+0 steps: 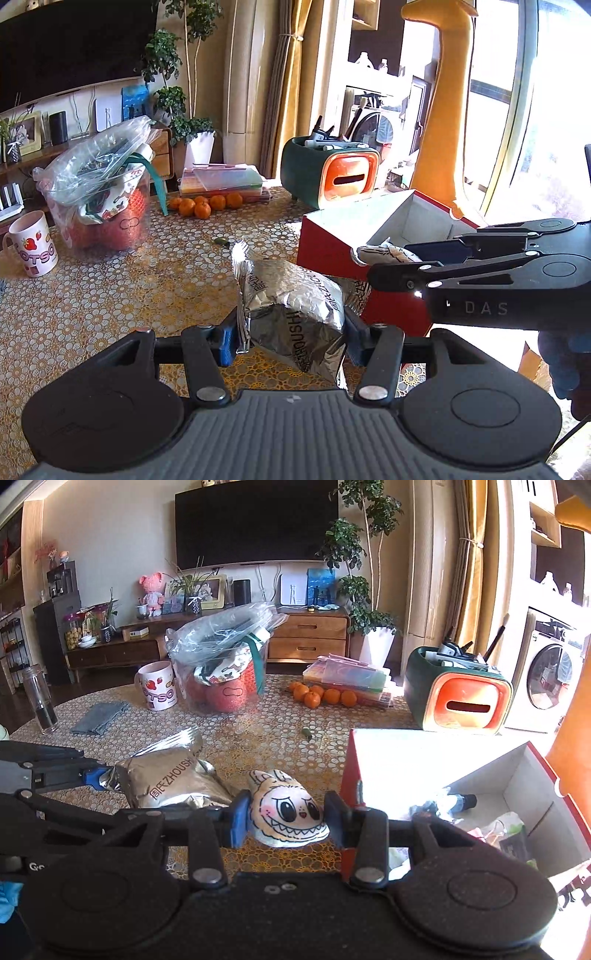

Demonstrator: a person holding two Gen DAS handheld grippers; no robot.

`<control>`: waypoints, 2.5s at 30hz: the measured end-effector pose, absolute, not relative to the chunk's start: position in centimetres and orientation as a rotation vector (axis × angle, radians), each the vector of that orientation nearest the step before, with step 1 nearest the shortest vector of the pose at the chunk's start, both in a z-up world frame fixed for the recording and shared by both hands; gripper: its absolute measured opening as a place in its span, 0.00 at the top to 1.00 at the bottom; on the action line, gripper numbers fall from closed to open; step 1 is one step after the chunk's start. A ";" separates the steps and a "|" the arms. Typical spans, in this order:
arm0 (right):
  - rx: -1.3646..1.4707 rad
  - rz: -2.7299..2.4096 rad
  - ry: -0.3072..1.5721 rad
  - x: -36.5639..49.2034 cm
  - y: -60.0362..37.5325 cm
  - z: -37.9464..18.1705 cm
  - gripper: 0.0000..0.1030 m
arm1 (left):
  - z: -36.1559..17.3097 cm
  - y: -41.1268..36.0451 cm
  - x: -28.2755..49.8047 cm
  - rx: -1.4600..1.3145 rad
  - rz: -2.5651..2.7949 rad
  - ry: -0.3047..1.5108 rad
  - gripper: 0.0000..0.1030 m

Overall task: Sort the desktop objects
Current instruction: 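Carry the silver pack in left tool while right tool carries the plush over the red box, then open left tool to drop the silver pack while right tool releases the plush into the box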

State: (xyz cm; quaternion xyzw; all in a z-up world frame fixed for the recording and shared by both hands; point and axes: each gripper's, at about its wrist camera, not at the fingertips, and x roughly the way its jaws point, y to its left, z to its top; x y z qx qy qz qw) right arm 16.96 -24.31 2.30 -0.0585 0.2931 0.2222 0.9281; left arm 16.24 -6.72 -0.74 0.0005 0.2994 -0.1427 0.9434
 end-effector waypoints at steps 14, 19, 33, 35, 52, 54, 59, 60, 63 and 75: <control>-0.053 0.341 0.582 16.1 -32.1 2.4 0.60 | -0.4 -13.4 16.7 0.050 -0.393 0.618 0.48; -0.039 0.304 0.581 16.1 -34.3 2.3 0.60 | -0.5 -15.4 17.2 0.065 -0.419 0.621 0.48; -0.028 0.215 0.587 19.1 -39.5 1.9 0.60 | -0.6 -20.7 21.1 0.140 -0.471 0.646 0.48; -0.012 0.211 0.602 19.9 -40.1 1.5 0.60 | -1.0 -21.2 22.3 0.144 -0.465 0.673 0.48; 0.023 0.179 0.704 25.3 -41.6 -2.2 0.60 | -3.7 -24.4 28.5 0.208 -0.454 0.770 0.48; 0.025 0.175 0.719 25.7 -41.7 -2.8 0.60 | -4.2 -24.6 28.6 0.215 -0.458 0.785 0.48; 0.016 0.169 0.748 26.3 -41.8 -4.0 0.59 | -5.0 -24.9 28.6 0.233 -0.468 0.807 0.48; 0.007 0.169 0.749 26.4 -41.7 -4.1 0.59 | -5.1 -25.0 28.6 0.233 -0.469 0.811 0.48; 0.002 0.179 0.756 26.6 -41.4 -4.3 0.58 | -5.4 -24.7 28.9 0.197 -0.477 0.835 0.47; -0.014 0.191 0.760 26.7 -40.9 -4.4 0.51 | -4.9 -23.8 28.7 0.142 -0.470 0.819 0.42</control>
